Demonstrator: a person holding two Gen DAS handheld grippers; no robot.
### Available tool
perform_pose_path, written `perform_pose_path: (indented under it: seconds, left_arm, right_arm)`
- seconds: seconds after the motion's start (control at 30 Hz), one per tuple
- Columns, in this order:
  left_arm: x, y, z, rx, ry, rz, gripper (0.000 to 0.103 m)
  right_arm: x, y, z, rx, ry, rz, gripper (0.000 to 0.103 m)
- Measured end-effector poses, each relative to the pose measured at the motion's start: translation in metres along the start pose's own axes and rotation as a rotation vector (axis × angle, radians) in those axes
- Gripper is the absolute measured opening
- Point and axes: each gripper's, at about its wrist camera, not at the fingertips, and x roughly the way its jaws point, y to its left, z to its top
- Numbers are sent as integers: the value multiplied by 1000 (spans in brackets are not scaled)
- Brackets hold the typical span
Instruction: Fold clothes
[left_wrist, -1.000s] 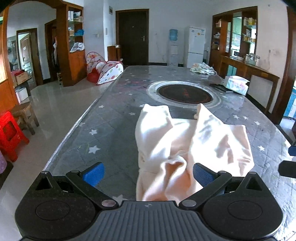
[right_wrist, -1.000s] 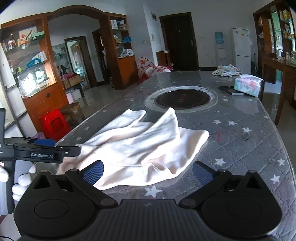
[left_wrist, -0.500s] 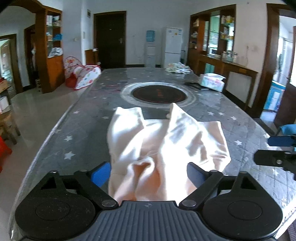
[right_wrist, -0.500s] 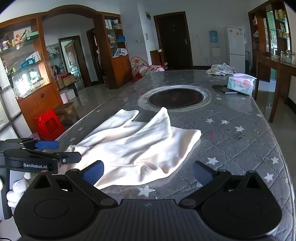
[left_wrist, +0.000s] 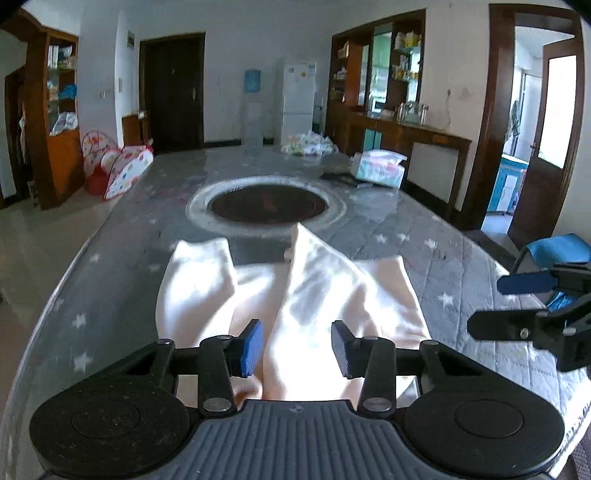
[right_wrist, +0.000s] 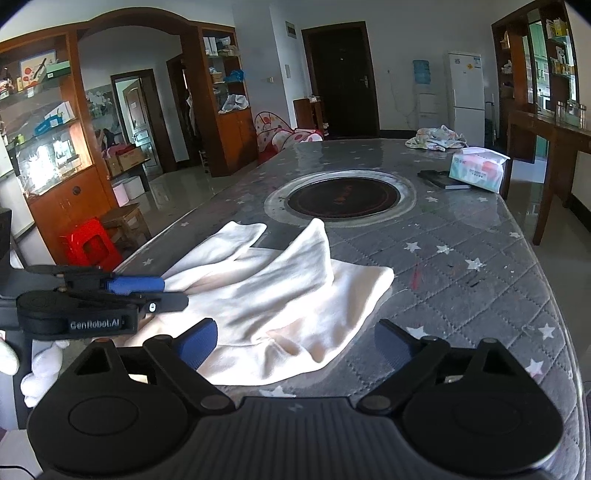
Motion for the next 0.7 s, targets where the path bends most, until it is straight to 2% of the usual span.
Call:
perform_pose_path:
  seconds: [0.03, 0.2, 0.33, 0.37, 0.43, 0.5, 0.7]
  left_arm:
    - [1, -1, 2, 6, -8, 1, 45]
    - [30, 9, 4, -28, 87, -4, 45]
    - [43, 16, -1, -41, 126, -15, 43]
    - [45, 17, -1, -44, 132, -29, 40]
    - [47, 19, -2, -49, 140, -60, 15]
    - [45, 18, -2, -46, 131, -97, 10]
    - [24, 5, -6, -16, 93, -189, 8]
  right_arm:
    - [1, -1, 1, 0, 3, -1, 93]
    - [11, -7, 7, -4, 14, -10, 90]
    - [18, -10, 13, -3, 19, -12, 89]
    - [20, -11, 15, -2, 21, -13, 89]
    - [24, -13, 18, -2, 24, -13, 87]
    - [29, -14, 21, -1, 28, -14, 86]
    - [41, -20, 31, 1, 37, -16, 84]
